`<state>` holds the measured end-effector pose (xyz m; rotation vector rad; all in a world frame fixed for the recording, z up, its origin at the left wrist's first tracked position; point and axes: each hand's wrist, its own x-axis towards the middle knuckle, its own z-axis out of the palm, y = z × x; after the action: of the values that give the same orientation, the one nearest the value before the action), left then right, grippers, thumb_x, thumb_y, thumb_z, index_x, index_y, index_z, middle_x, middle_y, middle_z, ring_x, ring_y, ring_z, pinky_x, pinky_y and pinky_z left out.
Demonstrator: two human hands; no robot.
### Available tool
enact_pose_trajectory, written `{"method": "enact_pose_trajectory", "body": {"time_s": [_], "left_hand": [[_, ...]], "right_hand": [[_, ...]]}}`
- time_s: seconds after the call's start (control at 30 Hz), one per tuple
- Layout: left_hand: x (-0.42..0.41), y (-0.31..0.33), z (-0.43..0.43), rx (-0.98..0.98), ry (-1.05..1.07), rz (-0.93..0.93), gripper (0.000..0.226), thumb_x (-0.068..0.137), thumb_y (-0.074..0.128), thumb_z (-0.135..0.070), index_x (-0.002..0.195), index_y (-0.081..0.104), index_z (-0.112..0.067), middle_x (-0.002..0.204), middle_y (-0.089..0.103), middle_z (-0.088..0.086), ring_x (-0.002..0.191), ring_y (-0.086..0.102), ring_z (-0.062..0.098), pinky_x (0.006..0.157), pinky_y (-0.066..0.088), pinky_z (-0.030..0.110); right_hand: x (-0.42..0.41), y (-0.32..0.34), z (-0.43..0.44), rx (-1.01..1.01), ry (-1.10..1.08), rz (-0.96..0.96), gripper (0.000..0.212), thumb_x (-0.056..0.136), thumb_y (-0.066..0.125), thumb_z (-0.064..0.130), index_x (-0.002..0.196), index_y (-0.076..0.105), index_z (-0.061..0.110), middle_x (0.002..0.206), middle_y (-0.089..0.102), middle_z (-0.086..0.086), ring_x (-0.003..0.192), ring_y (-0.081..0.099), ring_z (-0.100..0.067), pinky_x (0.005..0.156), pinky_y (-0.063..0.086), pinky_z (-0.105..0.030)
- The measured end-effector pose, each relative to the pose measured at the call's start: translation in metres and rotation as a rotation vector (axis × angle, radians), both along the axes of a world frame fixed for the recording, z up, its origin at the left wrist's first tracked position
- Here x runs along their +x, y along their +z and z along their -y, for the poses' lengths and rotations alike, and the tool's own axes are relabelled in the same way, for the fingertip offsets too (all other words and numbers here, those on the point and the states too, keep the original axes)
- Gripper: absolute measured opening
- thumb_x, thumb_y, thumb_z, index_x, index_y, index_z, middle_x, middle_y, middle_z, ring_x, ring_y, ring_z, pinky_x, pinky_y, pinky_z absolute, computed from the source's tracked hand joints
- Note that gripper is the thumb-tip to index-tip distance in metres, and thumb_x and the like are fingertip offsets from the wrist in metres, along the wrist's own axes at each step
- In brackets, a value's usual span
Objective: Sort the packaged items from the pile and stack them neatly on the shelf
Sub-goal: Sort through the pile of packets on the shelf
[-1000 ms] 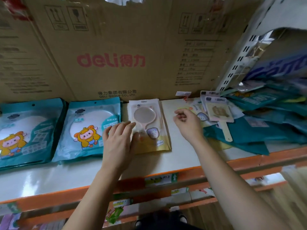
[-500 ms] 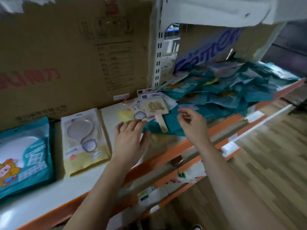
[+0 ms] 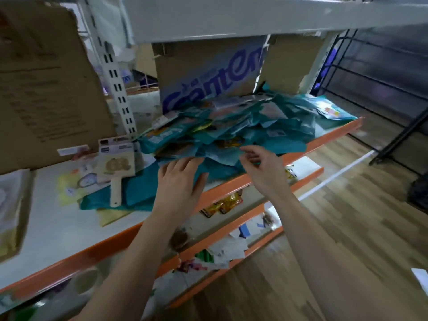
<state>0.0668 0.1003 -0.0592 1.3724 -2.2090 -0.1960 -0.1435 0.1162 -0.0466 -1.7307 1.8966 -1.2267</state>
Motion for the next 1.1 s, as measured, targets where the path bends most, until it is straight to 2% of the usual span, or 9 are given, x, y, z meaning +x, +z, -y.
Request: {"method": "enact_pose_trajectory", "body": {"time_s": [0.1, 0.27, 0.4, 0.57, 0.67, 0.83, 0.9, 1.03, 1.1], "left_hand": [[-0.024, 0.008, 0.014, -0.011, 0.024, -0.031, 0.055, 0.095, 0.029, -0.050, 0.129, 0.059, -0.019, 0.131, 0.060, 0.002, 0.122, 0.053, 0.029, 0.103, 0.035, 0.047], [-0.052, 0.019, 0.047, -0.064, 0.040, -0.056, 0.054, 0.096, 0.030, -0.049, 0.129, 0.058, -0.016, 0.127, 0.062, 0.006, 0.118, 0.055, 0.032, 0.099, 0.038, 0.048], [-0.079, 0.029, 0.089, -0.090, 0.036, -0.094, 0.052, 0.097, 0.029, -0.049, 0.132, 0.055, -0.021, 0.129, 0.060, 0.005, 0.120, 0.053, 0.032, 0.098, 0.039, 0.051], [-0.121, 0.040, 0.139, -0.173, -0.035, -0.144, 0.043, 0.099, 0.038, -0.042, 0.125, 0.058, -0.014, 0.117, 0.064, 0.010, 0.107, 0.060, 0.033, 0.088, 0.048, 0.051], [-0.148, 0.045, 0.160, -0.244, -0.110, -0.142, 0.042, 0.102, 0.042, -0.038, 0.122, 0.061, -0.006, 0.107, 0.067, 0.013, 0.096, 0.063, 0.034, 0.080, 0.052, 0.047], [-0.188, 0.058, 0.180, -0.201, -0.133, -0.048, 0.044, 0.098, 0.043, -0.041, 0.122, 0.061, -0.009, 0.110, 0.067, 0.012, 0.100, 0.063, 0.033, 0.083, 0.050, 0.045], [-0.201, 0.059, 0.185, -0.210, -0.128, -0.026, 0.043, 0.098, 0.044, -0.041, 0.123, 0.060, -0.010, 0.112, 0.067, 0.013, 0.102, 0.062, 0.033, 0.084, 0.050, 0.044], [-0.232, 0.058, 0.189, -0.156, -0.148, -0.008, 0.050, 0.097, 0.038, -0.045, 0.127, 0.059, -0.011, 0.118, 0.065, 0.012, 0.108, 0.060, 0.032, 0.089, 0.049, 0.044], [-0.249, 0.054, 0.191, -0.152, -0.141, -0.007, 0.051, 0.096, 0.036, -0.046, 0.126, 0.059, -0.012, 0.119, 0.065, 0.011, 0.108, 0.061, 0.030, 0.089, 0.049, 0.042]], "right_hand": [[-0.031, 0.001, 0.010, -0.019, -0.009, 0.027, 0.022, 0.095, 0.060, 0.019, 0.116, 0.068, 0.016, 0.095, 0.064, 0.009, 0.084, 0.055, 0.011, 0.073, 0.038, 0.001], [-0.069, 0.000, 0.038, -0.032, -0.054, 0.060, 0.021, 0.096, 0.060, 0.022, 0.113, 0.069, 0.014, 0.090, 0.063, 0.012, 0.079, 0.055, 0.010, 0.068, 0.036, 0.001], [-0.102, 0.007, 0.071, -0.035, -0.087, 0.018, 0.019, 0.095, 0.057, 0.019, 0.108, 0.070, 0.017, 0.092, 0.065, 0.008, 0.078, 0.055, -0.002, 0.065, 0.036, -0.001], [-0.146, 0.018, 0.112, -0.070, -0.117, -0.020, 0.018, 0.093, 0.060, 0.016, 0.108, 0.071, 0.015, 0.085, 0.068, 0.001, 0.075, 0.061, -0.005, 0.068, 0.043, -0.008], [-0.171, 0.021, 0.133, -0.095, -0.131, -0.028, 0.019, 0.093, 0.061, 0.016, 0.109, 0.071, 0.013, 0.089, 0.069, -0.001, 0.079, 0.060, -0.004, 0.066, 0.038, -0.001], [-0.208, 0.019, 0.159, -0.097, -0.159, -0.015, 0.021, 0.093, 0.062, 0.015, 0.111, 0.071, 0.010, 0.094, 0.070, -0.001, 0.083, 0.062, -0.009, 0.068, 0.038, 0.001], [-0.224, 0.018, 0.168, -0.092, -0.175, -0.004, 0.021, 0.093, 0.062, 0.015, 0.111, 0.071, 0.010, 0.091, 0.069, 0.000, 0.080, 0.061, -0.007, 0.065, 0.037, 0.001], [-0.259, 0.007, 0.190, -0.083, -0.178, 0.031, 0.020, 0.094, 0.062, 0.016, 0.110, 0.071, 0.010, 0.086, 0.064, 0.004, 0.064, 0.057, 0.012, 0.061, 0.038, -0.004], [-0.279, 0.000, 0.201, -0.072, -0.173, 0.046, 0.021, 0.093, 0.062, 0.017, 0.111, 0.071, 0.010, 0.087, 0.066, 0.004, 0.066, 0.058, 0.007, 0.063, 0.039, -0.002]]}}
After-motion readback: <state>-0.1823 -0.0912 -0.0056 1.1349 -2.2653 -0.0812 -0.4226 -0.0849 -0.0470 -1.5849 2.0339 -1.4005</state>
